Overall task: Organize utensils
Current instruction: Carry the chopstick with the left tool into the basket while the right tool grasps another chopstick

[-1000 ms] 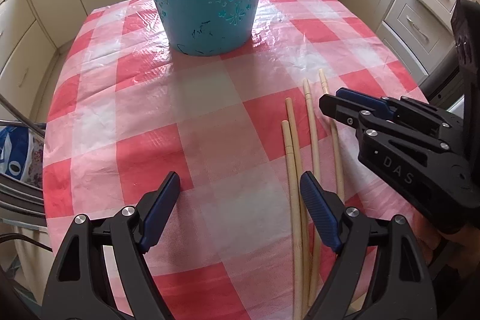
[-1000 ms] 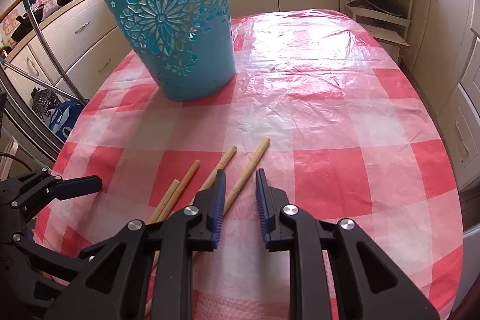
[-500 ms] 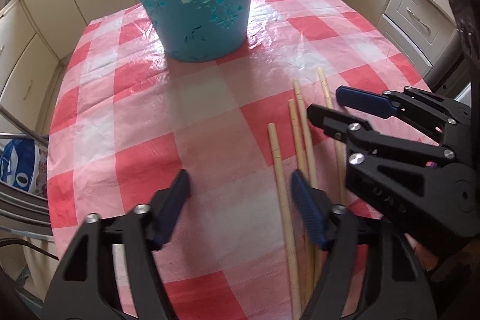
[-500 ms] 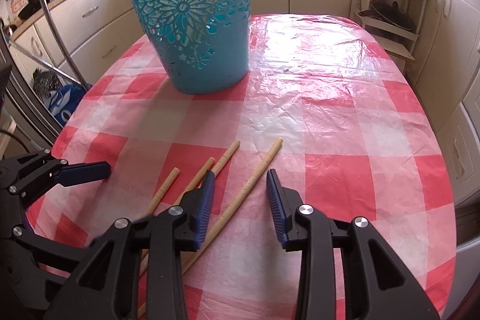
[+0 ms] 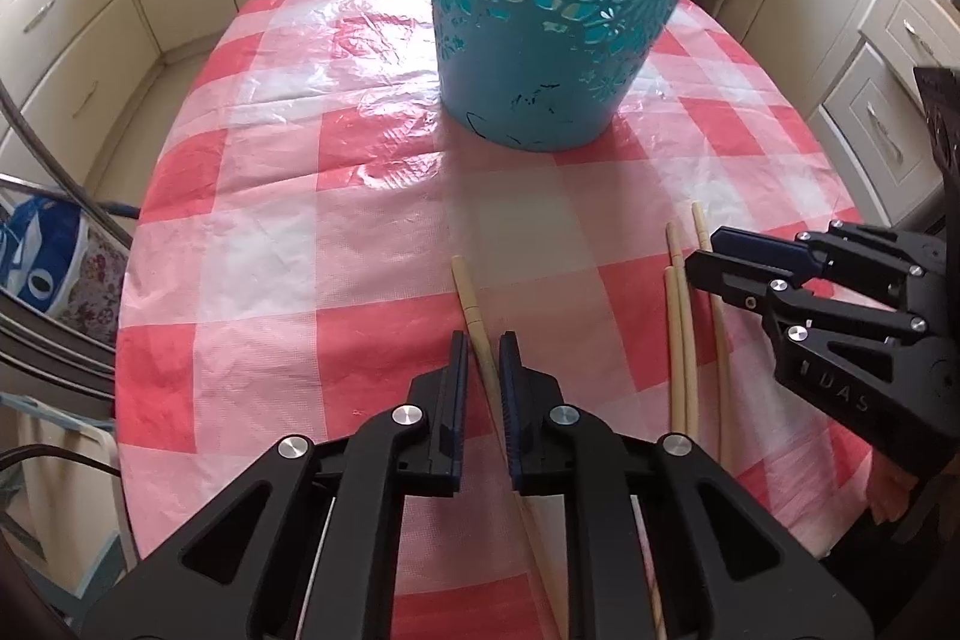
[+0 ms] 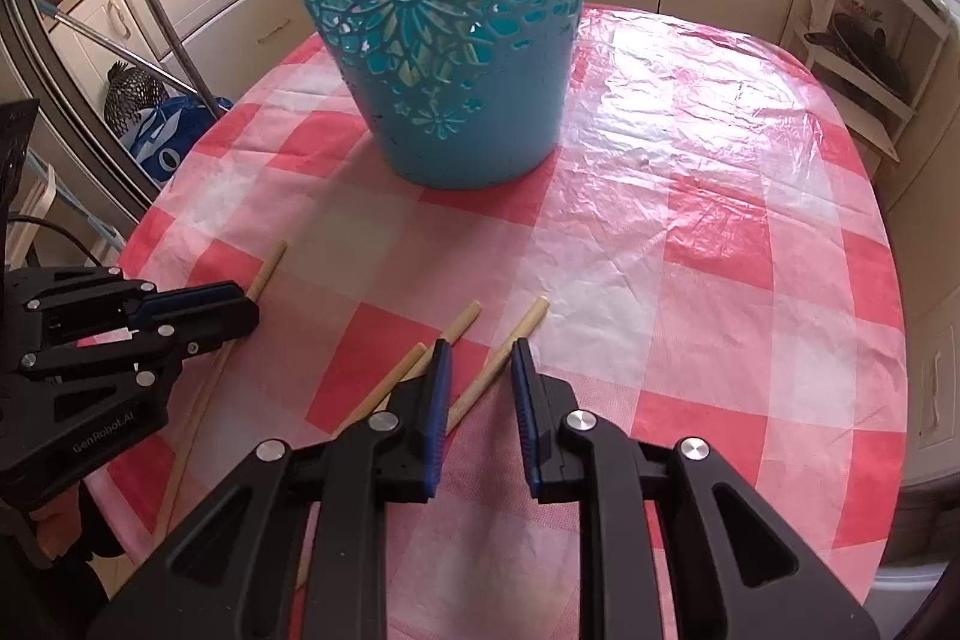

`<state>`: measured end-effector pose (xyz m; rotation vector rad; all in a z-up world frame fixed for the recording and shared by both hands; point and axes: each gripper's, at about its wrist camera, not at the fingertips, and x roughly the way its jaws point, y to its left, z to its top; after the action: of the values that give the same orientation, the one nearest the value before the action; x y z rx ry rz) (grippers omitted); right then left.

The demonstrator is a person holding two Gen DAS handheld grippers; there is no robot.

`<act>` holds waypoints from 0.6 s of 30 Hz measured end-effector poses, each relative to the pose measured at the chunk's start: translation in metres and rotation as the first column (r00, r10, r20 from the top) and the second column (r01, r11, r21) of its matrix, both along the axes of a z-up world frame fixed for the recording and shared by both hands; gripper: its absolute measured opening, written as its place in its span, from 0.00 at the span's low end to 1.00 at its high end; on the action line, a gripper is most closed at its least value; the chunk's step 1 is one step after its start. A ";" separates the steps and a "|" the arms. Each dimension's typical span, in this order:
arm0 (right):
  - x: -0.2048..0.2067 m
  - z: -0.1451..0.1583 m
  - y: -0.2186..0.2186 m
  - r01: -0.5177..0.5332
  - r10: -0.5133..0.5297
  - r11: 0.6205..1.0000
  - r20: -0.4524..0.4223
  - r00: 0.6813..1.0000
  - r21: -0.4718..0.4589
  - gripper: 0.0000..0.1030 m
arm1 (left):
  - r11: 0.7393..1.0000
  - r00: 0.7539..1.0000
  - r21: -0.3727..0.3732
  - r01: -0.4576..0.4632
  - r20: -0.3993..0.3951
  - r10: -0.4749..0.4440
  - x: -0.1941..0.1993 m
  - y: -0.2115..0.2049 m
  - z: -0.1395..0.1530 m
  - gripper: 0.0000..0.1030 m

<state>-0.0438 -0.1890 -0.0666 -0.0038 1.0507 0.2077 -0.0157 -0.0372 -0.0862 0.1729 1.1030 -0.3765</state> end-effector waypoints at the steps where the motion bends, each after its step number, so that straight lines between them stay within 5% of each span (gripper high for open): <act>1: -0.001 0.000 0.002 -0.012 0.012 1.000 -0.001 1.000 -0.016 0.20 | 0.999 1.000 0.030 0.018 0.019 -0.018 -0.003 -0.004 0.000 0.10; 6: -0.010 0.000 0.011 -0.048 0.048 0.997 -0.010 0.999 -0.063 0.15 | 0.996 0.996 0.048 0.078 0.042 -0.080 -0.011 -0.016 0.001 0.05; 14: -0.012 0.000 -0.005 -0.018 0.018 1.000 0.002 1.000 -0.005 0.11 | 0.997 0.997 0.036 0.068 0.039 -0.070 -0.011 -0.017 0.002 0.05; 18: -0.014 0.001 0.004 -0.026 0.027 0.998 0.022 0.999 -0.063 0.11 | 0.997 0.997 0.041 0.071 0.042 -0.072 -0.011 -0.018 0.001 0.05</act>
<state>-0.0576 -0.1847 -0.0657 -0.0767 1.0344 0.1980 -0.0266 -0.0554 -0.0854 0.2546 1.0642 -0.4135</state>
